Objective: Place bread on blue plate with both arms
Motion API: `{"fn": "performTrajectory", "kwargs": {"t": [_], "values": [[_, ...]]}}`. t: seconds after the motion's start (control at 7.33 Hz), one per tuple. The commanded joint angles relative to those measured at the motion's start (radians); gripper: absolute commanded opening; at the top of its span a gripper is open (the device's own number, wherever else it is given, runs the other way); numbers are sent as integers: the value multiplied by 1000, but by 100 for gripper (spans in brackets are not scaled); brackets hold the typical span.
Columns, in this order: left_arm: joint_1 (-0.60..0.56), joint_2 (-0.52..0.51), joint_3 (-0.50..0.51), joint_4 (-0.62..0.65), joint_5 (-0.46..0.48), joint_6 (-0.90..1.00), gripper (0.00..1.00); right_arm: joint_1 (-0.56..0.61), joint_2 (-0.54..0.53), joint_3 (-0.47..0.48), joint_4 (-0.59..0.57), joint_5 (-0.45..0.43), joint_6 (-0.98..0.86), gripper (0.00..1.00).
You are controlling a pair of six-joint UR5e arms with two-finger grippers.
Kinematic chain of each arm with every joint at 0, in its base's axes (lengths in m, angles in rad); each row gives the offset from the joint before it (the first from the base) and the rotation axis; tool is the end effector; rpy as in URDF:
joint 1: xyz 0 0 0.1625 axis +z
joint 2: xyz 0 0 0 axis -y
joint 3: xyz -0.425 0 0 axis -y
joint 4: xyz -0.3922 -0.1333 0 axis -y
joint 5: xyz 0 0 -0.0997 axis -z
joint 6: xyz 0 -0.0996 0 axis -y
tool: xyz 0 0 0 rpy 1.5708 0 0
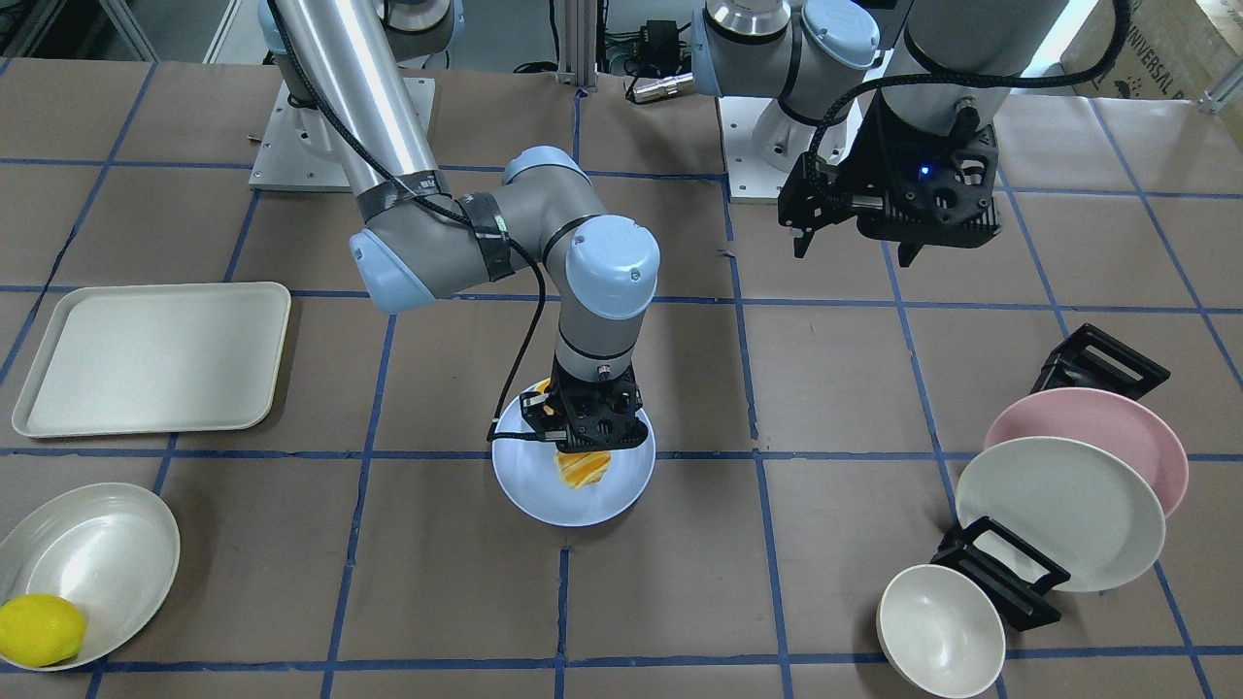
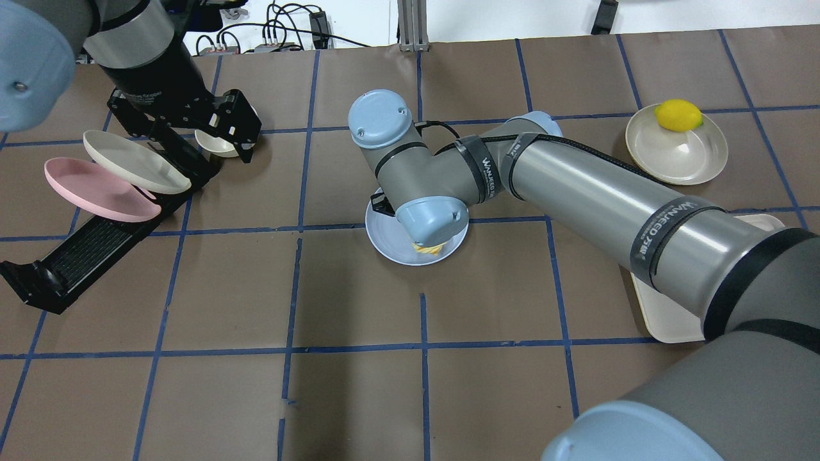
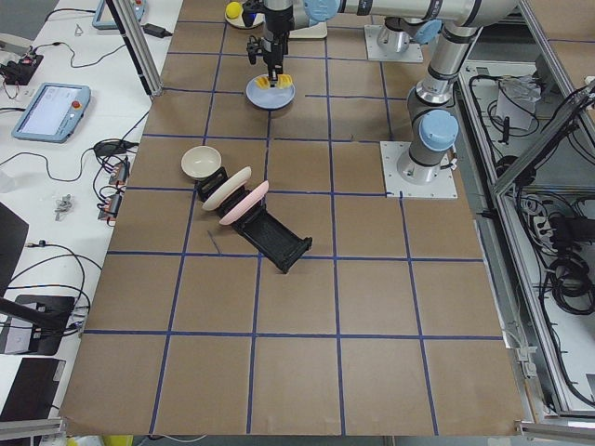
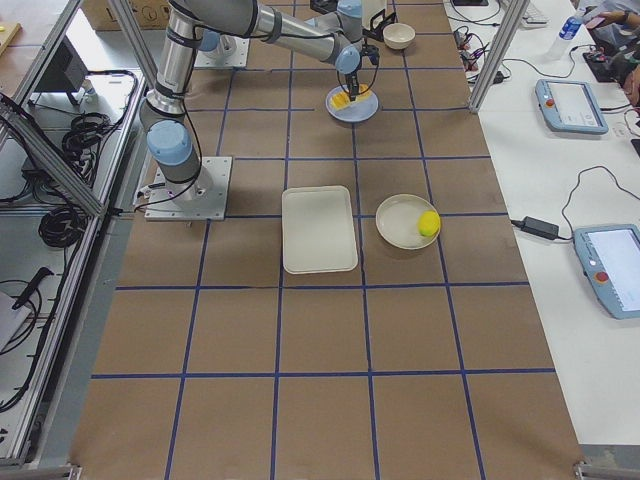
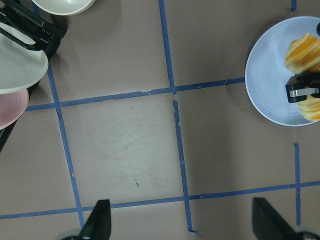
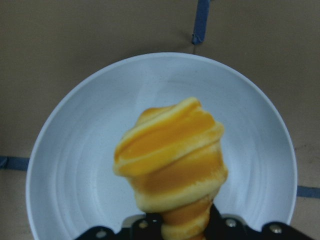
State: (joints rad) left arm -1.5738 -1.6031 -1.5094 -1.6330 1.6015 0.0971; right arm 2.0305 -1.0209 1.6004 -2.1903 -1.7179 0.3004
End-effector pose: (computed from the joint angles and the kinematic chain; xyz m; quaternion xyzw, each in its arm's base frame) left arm -0.1317 -0.5017 0.4959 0.0503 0.9985 0.0173 0.0146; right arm 0.3965 -0.5333 0.2156 0.0779 -0.9941 0.0458 0.0608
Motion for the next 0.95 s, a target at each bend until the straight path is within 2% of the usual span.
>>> {"fn": "performTrajectory", "kwargs": {"t": [0.0, 0.14, 0.27, 0.55, 0.82], "values": [[0, -3, 0, 1, -2, -5, 100, 1, 5, 1, -2, 1, 2, 90], [0, -1, 0, 1, 0, -5, 100, 1, 8, 0, 0, 4, 8, 98], [0, -3, 0, 1, -2, -5, 100, 1, 18, -2, 0, 6, 6, 100], [0, -8, 0, 1, -8, -5, 100, -7, -1, -31, 17, 4, 5, 100], [-2, 2, -6, 1, -11, -8, 100, -29, -69, -54, 125, 6, 5, 100]]}}
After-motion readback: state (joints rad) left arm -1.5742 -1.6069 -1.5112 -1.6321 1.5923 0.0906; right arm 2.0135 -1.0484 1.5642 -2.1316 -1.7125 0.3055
